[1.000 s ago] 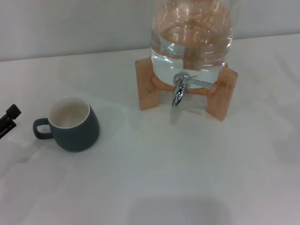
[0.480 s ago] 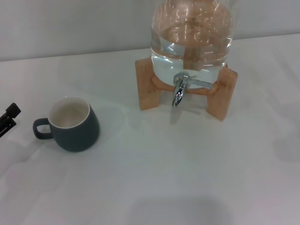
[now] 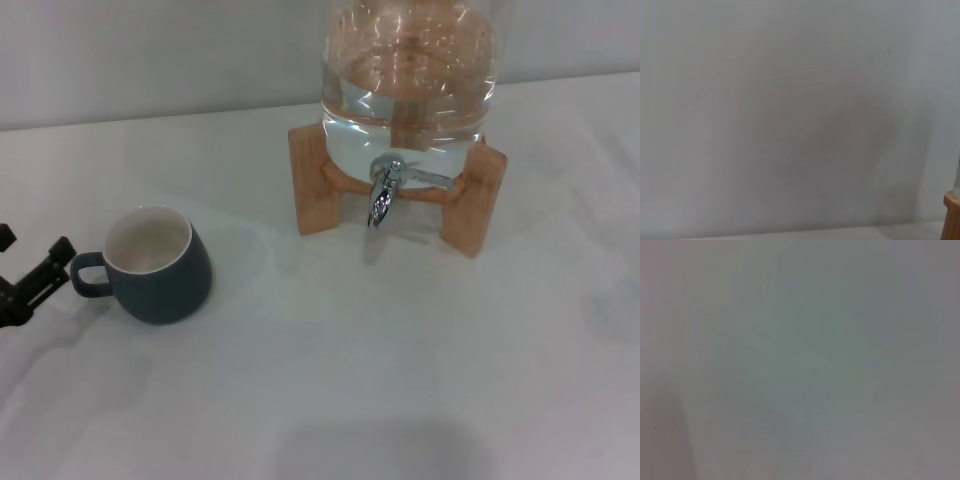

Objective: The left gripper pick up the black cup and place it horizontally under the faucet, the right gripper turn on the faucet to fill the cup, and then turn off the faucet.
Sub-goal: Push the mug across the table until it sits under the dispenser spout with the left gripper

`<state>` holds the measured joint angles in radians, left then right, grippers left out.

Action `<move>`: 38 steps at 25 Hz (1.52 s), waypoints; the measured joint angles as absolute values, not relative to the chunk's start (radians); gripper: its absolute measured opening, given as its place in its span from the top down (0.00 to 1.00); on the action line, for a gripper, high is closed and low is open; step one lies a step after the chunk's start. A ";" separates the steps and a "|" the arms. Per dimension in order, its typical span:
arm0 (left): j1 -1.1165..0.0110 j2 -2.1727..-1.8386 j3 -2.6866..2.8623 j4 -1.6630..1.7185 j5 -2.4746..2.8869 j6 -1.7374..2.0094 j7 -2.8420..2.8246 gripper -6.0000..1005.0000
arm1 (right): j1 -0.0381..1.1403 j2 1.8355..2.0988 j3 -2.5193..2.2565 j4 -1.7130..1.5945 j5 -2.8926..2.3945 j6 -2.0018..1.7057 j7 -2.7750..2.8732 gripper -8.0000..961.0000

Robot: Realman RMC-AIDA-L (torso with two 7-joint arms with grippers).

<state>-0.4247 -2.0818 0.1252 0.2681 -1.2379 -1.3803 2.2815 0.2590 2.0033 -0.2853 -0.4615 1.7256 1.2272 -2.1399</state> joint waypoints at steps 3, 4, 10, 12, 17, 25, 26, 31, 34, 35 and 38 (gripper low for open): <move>-0.428 -2.083 0.121 0.239 -1.238 -1.359 2.324 0.12 | 0.259 2.003 -0.285 -0.462 1.726 1.223 -2.140 0.11; -0.429 -2.083 0.120 0.226 -1.239 -1.346 2.347 0.12 | 0.259 2.003 -0.285 -0.462 1.726 1.221 -2.140 0.11; -0.436 -2.083 0.120 0.215 -1.241 -1.327 2.367 0.12 | 0.260 2.003 -0.285 -0.463 1.726 1.216 -2.140 0.11; -0.439 -2.083 0.120 0.215 -1.251 -1.327 2.368 0.12 | 0.261 2.002 -0.285 -0.463 1.726 1.214 -2.140 0.11; -0.440 -2.083 0.121 0.215 -1.266 -1.328 2.375 0.12 | 0.268 2.002 -0.285 -0.463 1.726 1.203 -2.140 0.11; -0.437 -2.086 0.119 0.184 -1.279 -1.326 2.437 0.12 | 0.271 2.002 -0.285 -0.463 1.726 1.199 -2.140 0.11; -0.435 -2.086 0.119 0.174 -1.287 -1.326 2.452 0.12 | 0.271 2.002 -0.285 -0.463 1.726 1.198 -2.140 0.11; -0.427 -2.086 0.119 0.155 -1.303 -1.325 2.478 0.12 | 0.272 2.002 -0.287 -0.463 1.722 1.194 -2.140 0.11; -0.424 -2.086 0.120 0.153 -1.303 -1.325 2.479 0.12 | 0.272 2.002 -0.287 -0.462 1.722 1.194 -2.140 0.11; -0.422 -2.085 0.120 0.153 -1.303 -1.325 2.479 0.12 | 0.272 2.002 -0.287 -0.461 1.721 1.194 -2.140 0.11; -0.420 -2.085 0.120 0.152 -1.303 -1.325 2.480 0.12 | 0.272 2.002 -0.286 -0.459 1.719 1.193 -2.140 0.11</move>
<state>-0.4203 -2.0852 0.1196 0.1524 -1.3034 -1.3252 2.4801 0.2716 2.0019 -0.2861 -0.4590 1.7194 1.1930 -2.1399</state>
